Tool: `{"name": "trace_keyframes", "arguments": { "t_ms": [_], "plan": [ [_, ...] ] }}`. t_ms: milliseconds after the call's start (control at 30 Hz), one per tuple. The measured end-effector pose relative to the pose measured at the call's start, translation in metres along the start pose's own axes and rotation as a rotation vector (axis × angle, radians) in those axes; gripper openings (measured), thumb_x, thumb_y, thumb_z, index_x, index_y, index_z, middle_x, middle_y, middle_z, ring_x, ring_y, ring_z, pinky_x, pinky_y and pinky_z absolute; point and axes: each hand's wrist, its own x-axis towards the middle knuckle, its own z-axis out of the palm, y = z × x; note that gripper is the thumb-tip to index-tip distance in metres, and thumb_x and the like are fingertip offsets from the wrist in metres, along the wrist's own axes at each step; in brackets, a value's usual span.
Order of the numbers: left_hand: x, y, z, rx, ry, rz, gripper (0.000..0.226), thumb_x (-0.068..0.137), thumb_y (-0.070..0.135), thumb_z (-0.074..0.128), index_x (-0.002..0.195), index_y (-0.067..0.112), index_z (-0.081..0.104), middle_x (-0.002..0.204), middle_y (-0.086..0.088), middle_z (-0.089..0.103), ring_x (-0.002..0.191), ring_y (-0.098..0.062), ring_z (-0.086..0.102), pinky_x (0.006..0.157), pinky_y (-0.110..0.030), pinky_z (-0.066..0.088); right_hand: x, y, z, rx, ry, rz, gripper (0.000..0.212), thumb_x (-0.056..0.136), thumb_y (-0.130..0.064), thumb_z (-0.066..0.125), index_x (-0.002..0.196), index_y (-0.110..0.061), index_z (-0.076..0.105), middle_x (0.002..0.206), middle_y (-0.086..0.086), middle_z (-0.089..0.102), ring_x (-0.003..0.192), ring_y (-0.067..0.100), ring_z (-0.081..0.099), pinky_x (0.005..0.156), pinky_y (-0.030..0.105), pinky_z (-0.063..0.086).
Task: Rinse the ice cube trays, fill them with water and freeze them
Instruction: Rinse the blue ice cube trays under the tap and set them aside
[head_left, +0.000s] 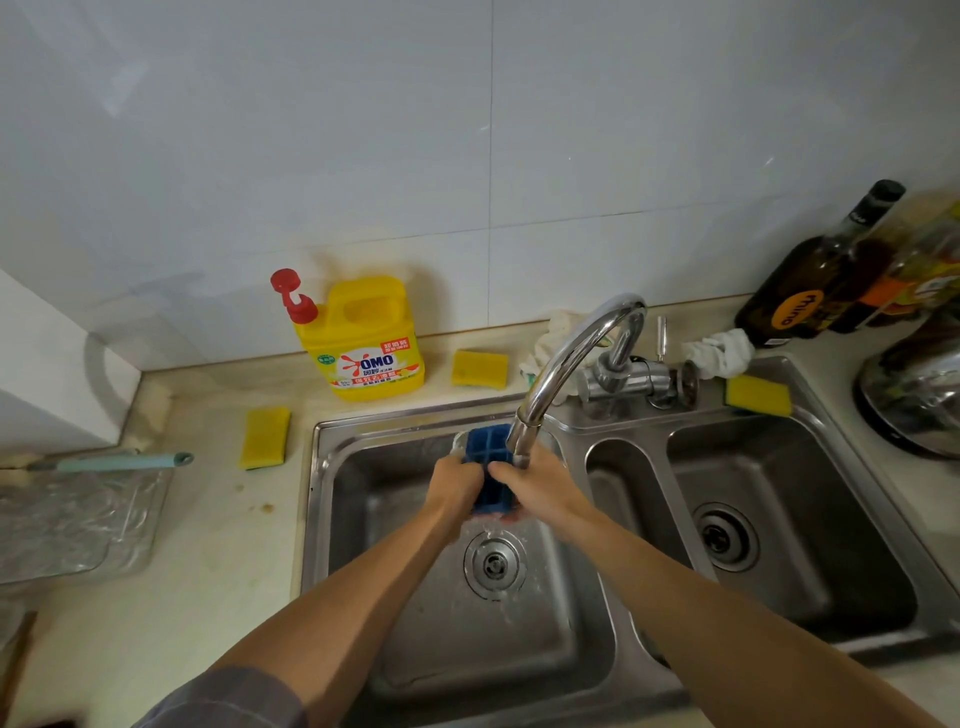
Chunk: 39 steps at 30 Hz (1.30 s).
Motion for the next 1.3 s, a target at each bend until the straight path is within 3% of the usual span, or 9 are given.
{"name": "trace_keyframes", "arguments": {
  "t_ms": [100,233,433,533,667,933,1133,1200,1300],
  "plan": [
    [-0.002,0.002,-0.004,0.143,-0.045,0.068,0.022,0.089,0.007,0.047,0.100,0.013,0.064,0.084,-0.011,0.072,0.068,-0.022,0.068,0.046,-0.024,0.048,0.000,0.000,-0.006,0.136,-0.074,0.066,0.017,0.092,-0.015,0.067,0.108,-0.015,0.062,0.097,0.014,0.076,0.081,0.031,0.077,0.066,0.043,0.064],
    [-0.004,0.002,-0.003,0.270,-0.169,0.155,0.018,0.094,0.014,0.051,0.093,0.010,0.069,0.081,-0.008,0.073,0.068,-0.019,0.066,0.059,-0.027,0.050,0.004,-0.001,-0.011,0.313,0.018,0.122,0.023,0.092,-0.003,0.063,0.110,-0.017,0.060,0.116,0.013,0.067,0.104,0.033,0.069,0.074,0.052,0.063],
    [-0.007,0.002,0.000,-0.236,-0.215,-0.024,0.022,0.090,0.000,0.052,0.099,0.011,0.068,0.095,-0.013,0.071,0.087,-0.025,0.067,0.060,-0.029,0.054,0.001,-0.009,-0.032,0.384,0.050,0.185,0.028,0.097,0.005,0.047,0.120,-0.001,0.063,0.115,0.025,0.067,0.105,0.038,0.068,0.081,0.049,0.062],
    [-0.005,0.003,-0.003,-0.417,-0.195,-0.020,0.035,0.081,-0.008,0.043,0.101,0.006,0.068,0.100,-0.017,0.068,0.092,-0.030,0.065,0.070,-0.035,0.056,-0.005,-0.011,-0.038,0.291,0.021,0.170,0.029,0.098,0.011,0.043,0.111,-0.004,0.064,0.109,0.021,0.070,0.096,0.034,0.072,0.070,0.041,0.062],
    [0.002,0.004,-0.001,-0.208,-0.066,0.013,0.039,0.084,-0.010,0.042,0.094,0.014,0.072,0.099,-0.013,0.072,0.092,-0.029,0.070,0.070,-0.037,0.059,-0.008,-0.009,-0.027,-0.001,-0.005,0.153,0.019,0.097,0.003,0.053,0.105,-0.009,0.065,0.103,0.019,0.070,0.080,0.036,0.072,0.063,0.038,0.062],
    [0.008,-0.003,-0.006,-0.122,0.078,-0.020,0.025,0.093,-0.001,0.048,0.096,0.017,0.064,0.096,-0.014,0.072,0.083,-0.026,0.071,0.067,-0.037,0.062,-0.005,-0.004,-0.011,-0.110,0.043,0.021,0.015,0.096,-0.004,0.055,0.101,-0.017,0.057,0.088,0.015,0.069,0.059,0.018,0.061,0.054,0.031,0.053],
    [0.001,-0.001,-0.004,-0.194,-0.047,-0.126,0.029,0.101,0.016,0.036,0.108,0.014,0.063,0.085,-0.015,0.077,0.057,-0.024,0.072,0.055,-0.033,0.058,-0.009,-0.005,-0.017,0.003,0.016,0.002,0.031,0.090,0.005,0.053,0.110,-0.017,0.059,0.107,0.013,0.067,0.088,0.025,0.068,0.065,0.032,0.057],
    [0.000,0.000,-0.006,-0.219,-0.012,-0.107,0.025,0.103,0.014,0.038,0.109,0.014,0.062,0.092,-0.014,0.075,0.057,-0.021,0.074,0.052,-0.031,0.057,-0.008,-0.007,-0.019,0.139,-0.057,0.065,0.030,0.091,0.005,0.056,0.113,-0.016,0.060,0.111,0.015,0.065,0.098,0.032,0.067,0.074,0.039,0.058],
    [-0.004,0.001,-0.005,-0.224,0.005,-0.068,0.023,0.103,0.009,0.039,0.105,0.013,0.061,0.096,-0.014,0.072,0.061,-0.023,0.075,0.050,-0.034,0.059,-0.006,-0.007,-0.022,0.230,-0.030,0.143,0.023,0.093,0.001,0.058,0.112,-0.010,0.065,0.110,0.017,0.066,0.098,0.035,0.068,0.067,0.038,0.060]
  ]
}}
